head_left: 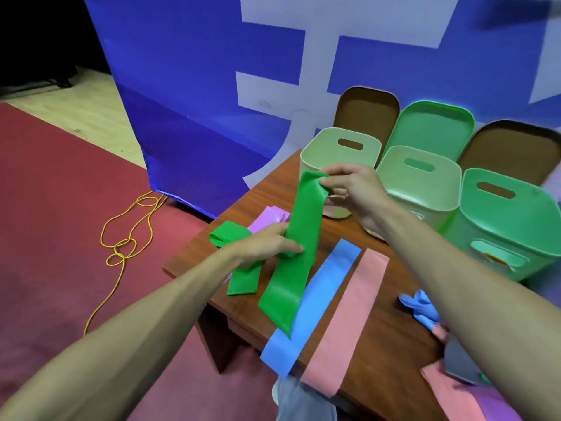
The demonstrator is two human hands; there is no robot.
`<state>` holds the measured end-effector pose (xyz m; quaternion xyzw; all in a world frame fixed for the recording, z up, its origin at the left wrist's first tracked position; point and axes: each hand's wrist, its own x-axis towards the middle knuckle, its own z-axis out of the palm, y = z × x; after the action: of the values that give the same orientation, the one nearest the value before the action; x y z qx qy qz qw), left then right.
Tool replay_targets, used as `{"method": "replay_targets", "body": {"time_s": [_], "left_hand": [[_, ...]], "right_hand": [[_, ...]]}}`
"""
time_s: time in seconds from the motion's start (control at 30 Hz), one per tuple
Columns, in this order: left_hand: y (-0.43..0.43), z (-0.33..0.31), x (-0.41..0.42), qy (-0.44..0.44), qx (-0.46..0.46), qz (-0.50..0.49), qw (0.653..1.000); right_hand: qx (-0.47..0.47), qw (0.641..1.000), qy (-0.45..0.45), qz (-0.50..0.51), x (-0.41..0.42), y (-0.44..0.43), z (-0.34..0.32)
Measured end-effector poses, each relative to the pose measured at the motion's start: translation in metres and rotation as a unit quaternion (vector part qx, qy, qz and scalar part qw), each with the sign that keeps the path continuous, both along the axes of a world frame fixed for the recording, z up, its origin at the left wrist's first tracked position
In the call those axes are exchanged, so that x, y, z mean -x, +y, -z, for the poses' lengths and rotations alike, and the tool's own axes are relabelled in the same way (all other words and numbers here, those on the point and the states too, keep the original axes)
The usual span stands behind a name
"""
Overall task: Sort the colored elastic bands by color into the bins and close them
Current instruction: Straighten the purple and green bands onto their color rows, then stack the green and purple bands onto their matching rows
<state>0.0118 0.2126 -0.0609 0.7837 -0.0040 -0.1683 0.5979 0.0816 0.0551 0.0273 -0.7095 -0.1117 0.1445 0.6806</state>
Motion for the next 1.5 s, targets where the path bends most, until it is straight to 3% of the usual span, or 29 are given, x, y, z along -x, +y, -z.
{"method": "replay_targets", "body": {"time_s": [0.2,0.47,0.7,0.8,0.93,1.07,1.2,1.37,1.5], "left_hand": [[0.0,-0.004,0.03,0.003,0.068,-0.035,0.997],[0.027,-0.013,0.071,0.052,0.081,-0.051,0.994],[0.031,0.019,0.082,0.114,-0.071,-0.06,0.989],[0.027,0.031,0.076,0.081,-0.197,-0.035,0.976],[0.028,0.038,0.067,0.012,-0.276,-0.026,0.961],[0.032,0.034,0.066,-0.032,-0.292,-0.038,0.955],[0.042,0.018,0.076,-0.039,-0.267,-0.055,0.961],[0.061,0.026,0.084,-0.146,-0.378,-0.123,0.906],[0.067,0.041,0.085,-0.132,-0.436,0.008,0.89]], "right_hand": [[-0.078,0.996,0.003,0.051,0.008,-0.013,-0.028],[0.051,0.996,-0.012,0.066,0.003,-0.004,0.002],[0.171,0.984,0.008,0.046,-0.018,0.016,0.07],[0.204,0.977,0.025,0.052,-0.028,0.021,0.093],[0.282,0.956,0.014,0.083,-0.042,0.022,0.118],[0.386,0.917,-0.068,0.071,-0.045,0.023,0.134],[0.504,0.832,-0.233,0.013,-0.032,0.028,0.133],[0.422,0.828,-0.352,-0.114,0.005,0.041,0.122],[0.369,0.839,-0.361,-0.173,0.034,0.048,0.115]]}}
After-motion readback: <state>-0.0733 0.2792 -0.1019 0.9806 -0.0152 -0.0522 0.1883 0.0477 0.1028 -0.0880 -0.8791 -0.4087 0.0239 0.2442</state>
